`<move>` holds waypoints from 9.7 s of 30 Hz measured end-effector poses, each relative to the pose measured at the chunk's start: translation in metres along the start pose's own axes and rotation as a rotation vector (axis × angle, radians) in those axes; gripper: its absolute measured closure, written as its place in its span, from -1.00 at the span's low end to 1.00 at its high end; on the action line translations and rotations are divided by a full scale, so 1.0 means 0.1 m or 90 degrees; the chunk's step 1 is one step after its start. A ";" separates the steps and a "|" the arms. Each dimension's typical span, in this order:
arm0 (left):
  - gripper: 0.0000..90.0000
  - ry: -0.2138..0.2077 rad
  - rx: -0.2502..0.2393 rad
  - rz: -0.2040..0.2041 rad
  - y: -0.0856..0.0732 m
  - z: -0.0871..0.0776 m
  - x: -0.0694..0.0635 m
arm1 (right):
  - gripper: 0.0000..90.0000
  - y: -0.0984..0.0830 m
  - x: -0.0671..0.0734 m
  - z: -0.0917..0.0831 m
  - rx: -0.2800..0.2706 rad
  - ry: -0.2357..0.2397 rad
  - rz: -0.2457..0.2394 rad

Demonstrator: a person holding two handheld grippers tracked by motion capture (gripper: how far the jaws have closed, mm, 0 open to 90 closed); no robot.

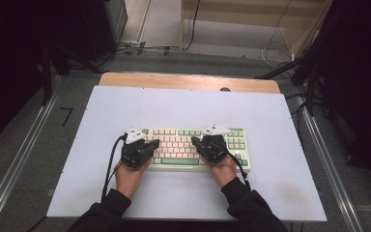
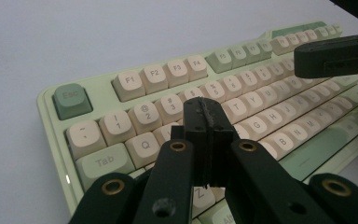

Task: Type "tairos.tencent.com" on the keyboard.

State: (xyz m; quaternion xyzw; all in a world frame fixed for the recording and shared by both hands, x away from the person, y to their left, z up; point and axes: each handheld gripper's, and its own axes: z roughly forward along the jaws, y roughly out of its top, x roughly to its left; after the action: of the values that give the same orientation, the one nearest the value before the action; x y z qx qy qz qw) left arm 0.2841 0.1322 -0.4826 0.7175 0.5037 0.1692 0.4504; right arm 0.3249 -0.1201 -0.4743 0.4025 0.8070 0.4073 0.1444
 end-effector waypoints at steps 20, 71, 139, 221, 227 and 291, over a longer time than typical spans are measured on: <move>1.00 -0.016 0.022 0.020 0.09 0.31 -0.16 | 0.94 0.01 -0.03 -0.08 -0.009 0.000 0.008; 1.00 -0.015 0.009 0.023 0.15 0.22 -0.17 | 0.94 0.02 -0.01 -0.09 -0.017 0.005 0.005; 1.00 -0.023 0.004 0.016 0.10 0.06 -0.13 | 0.94 -0.03 -0.11 -0.03 0.022 -0.030 0.023; 1.00 0.014 0.054 0.037 -0.02 0.07 -0.06 | 0.94 0.00 -0.11 -0.15 -0.015 -0.027 0.024; 1.00 0.008 0.021 0.030 0.00 0.02 -0.07 | 0.94 0.00 -0.11 -0.16 -0.016 -0.024 0.024; 1.00 0.011 -0.006 0.011 -0.02 -0.02 -0.01 | 0.94 -0.24 -0.08 -0.33 0.018 -0.003 0.013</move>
State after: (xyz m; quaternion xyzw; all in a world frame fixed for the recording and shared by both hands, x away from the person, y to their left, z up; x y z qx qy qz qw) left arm 0.2814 0.1326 -0.4826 0.7182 0.5003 0.1819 0.4481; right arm 0.2986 -0.1528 -0.4728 0.4140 0.8081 0.3963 0.1363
